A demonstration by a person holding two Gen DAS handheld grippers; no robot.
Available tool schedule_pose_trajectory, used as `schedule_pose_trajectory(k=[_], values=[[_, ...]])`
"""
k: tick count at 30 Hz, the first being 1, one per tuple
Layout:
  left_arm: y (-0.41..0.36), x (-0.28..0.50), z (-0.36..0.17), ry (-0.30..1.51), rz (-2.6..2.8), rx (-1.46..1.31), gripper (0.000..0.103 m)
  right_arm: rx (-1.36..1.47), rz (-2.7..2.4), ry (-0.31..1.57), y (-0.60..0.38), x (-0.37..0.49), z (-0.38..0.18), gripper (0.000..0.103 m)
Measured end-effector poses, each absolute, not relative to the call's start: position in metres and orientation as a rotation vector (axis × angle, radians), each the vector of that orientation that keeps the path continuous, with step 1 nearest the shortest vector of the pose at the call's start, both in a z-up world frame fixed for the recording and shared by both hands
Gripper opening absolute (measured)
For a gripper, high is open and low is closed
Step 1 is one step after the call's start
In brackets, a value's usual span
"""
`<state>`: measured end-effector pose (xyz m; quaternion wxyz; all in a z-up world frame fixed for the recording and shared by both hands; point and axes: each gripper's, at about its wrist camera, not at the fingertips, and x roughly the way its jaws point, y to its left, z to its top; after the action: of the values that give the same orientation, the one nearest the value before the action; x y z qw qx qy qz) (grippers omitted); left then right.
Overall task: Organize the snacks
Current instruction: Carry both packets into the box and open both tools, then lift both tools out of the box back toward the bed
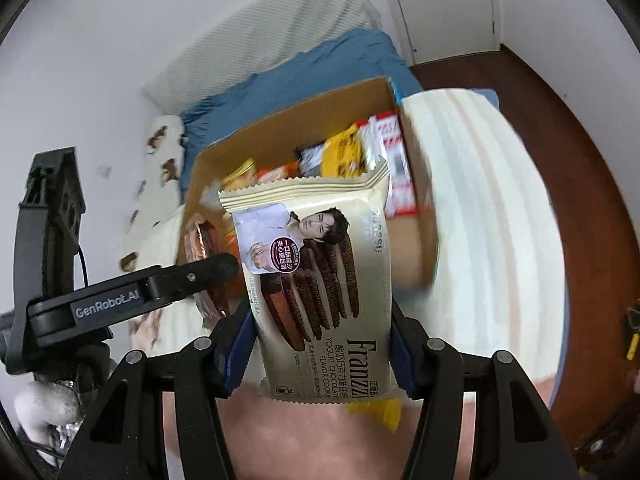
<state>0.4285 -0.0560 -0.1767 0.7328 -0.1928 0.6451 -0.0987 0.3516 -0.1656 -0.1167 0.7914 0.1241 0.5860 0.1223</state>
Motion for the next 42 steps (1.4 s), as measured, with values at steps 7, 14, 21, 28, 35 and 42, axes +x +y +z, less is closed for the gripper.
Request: schedule_pose_trajectory(k=[7,14,21,28,35,42], values=[[-0.058,0.482,-0.220,1.551,-0.191,-0.452,0.057,0.235,0.206,1.357,-0.152,0.406,-0.155,0.061],[-0.068,0.498,-0.237,1.622,-0.199,-0.402,0.057,0.190,0.194,1.469,-0.148,0.420,-0.185,0.072],[-0.074,0.505,-0.240,1.604,-0.207,-0.327,0.090,0.111,0.172,1.505,-0.149,0.422,-0.193,0.098],[-0.075,0.502,-0.240,1.603,-0.198,-0.306,0.090,0.096,0.158,1.494,-0.153,0.421,-0.190,0.098],[-0.057,0.487,-0.211,1.467,-0.118,-0.237,0.090,0.088,0.141,1.429,-0.156,0.409,-0.181,0.098],[-0.035,0.450,-0.168,1.264,-0.069,-0.141,0.090,0.064,0.128,1.304,-0.155,0.386,-0.153,0.098]])
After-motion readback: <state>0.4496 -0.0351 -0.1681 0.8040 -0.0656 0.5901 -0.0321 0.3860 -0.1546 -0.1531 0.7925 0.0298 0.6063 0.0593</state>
